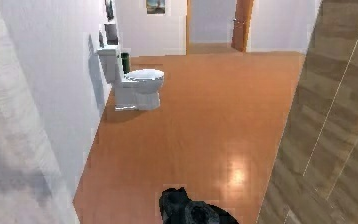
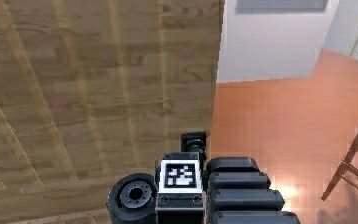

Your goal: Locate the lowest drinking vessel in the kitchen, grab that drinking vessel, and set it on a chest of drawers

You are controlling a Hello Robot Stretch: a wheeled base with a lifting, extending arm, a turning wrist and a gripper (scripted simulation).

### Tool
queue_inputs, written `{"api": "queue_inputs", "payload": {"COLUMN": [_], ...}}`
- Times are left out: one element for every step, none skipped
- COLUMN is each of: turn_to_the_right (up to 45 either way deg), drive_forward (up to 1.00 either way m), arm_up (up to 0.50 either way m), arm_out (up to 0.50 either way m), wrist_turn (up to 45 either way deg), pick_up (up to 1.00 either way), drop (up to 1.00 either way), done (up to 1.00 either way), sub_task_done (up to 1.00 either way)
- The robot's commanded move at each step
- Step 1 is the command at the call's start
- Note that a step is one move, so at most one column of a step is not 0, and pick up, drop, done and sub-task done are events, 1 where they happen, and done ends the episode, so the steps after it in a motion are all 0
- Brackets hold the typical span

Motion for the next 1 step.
{"api": "queue_inputs", "payload": {"turn_to_the_right": [3.0], "drive_forward": [0.00], "arm_up": [0.00], "arm_out": [0.00], "wrist_turn": [0.0], "pick_up": [0.00], "drop": [0.00], "done": [0.00], "sub_task_done": [0.00]}}
